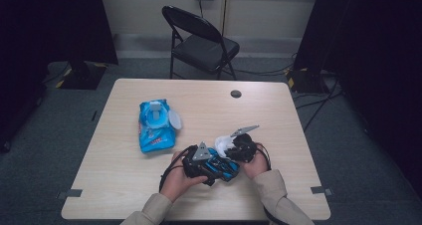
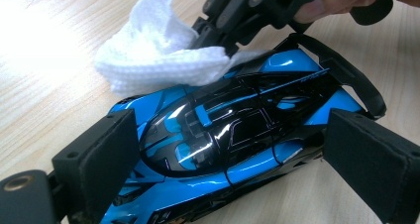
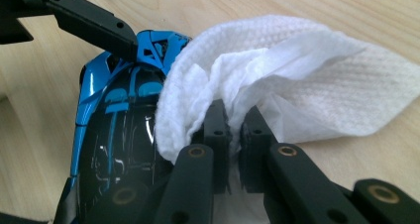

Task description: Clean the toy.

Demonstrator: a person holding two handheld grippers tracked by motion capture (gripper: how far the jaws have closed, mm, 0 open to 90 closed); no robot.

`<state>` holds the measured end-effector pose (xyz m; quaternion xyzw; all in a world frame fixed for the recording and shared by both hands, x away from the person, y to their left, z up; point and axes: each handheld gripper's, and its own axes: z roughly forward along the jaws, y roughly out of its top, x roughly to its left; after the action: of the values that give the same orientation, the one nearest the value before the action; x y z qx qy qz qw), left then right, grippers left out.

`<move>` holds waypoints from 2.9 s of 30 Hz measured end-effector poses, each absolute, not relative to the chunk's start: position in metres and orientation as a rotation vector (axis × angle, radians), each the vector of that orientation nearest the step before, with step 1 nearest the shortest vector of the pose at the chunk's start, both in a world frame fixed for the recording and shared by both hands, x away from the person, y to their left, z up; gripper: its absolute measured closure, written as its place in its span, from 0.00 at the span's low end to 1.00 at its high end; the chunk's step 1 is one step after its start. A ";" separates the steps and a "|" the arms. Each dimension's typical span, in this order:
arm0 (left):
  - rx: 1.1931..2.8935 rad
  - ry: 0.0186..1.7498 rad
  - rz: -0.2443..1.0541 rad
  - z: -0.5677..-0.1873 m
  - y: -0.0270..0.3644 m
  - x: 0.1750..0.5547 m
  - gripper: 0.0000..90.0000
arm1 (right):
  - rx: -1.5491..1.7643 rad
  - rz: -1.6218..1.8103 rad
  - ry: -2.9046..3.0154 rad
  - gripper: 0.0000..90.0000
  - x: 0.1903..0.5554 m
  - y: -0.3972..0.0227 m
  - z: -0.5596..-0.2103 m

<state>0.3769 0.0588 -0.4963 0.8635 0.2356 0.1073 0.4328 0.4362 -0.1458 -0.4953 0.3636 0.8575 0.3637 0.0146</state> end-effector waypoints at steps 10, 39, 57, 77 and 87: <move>2.145 0.581 0.264 -0.497 0.059 0.377 0.08 | 1.170 1.132 2.680 0.95 0.446 -0.135 -0.495; 2.126 0.549 0.256 -0.499 0.060 0.377 0.11 | 1.109 1.034 2.734 0.95 0.474 -0.092 -0.489; 2.127 0.541 0.265 -0.499 0.062 0.376 0.14 | 1.155 1.278 2.565 0.95 0.454 -0.137 -0.461; 2.131 0.540 0.264 -0.498 0.062 0.377 0.14 | 1.251 1.309 2.492 0.94 0.415 -0.215 -0.462; 2.130 0.540 0.265 -0.499 0.062 0.377 0.14 | 1.258 1.259 2.546 0.92 0.400 -0.213 -0.487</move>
<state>0.3768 0.0615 -0.4985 0.8605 0.2184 0.1069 0.4476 0.3995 -0.2133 -0.4867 0.4048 0.8195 0.4052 0.0174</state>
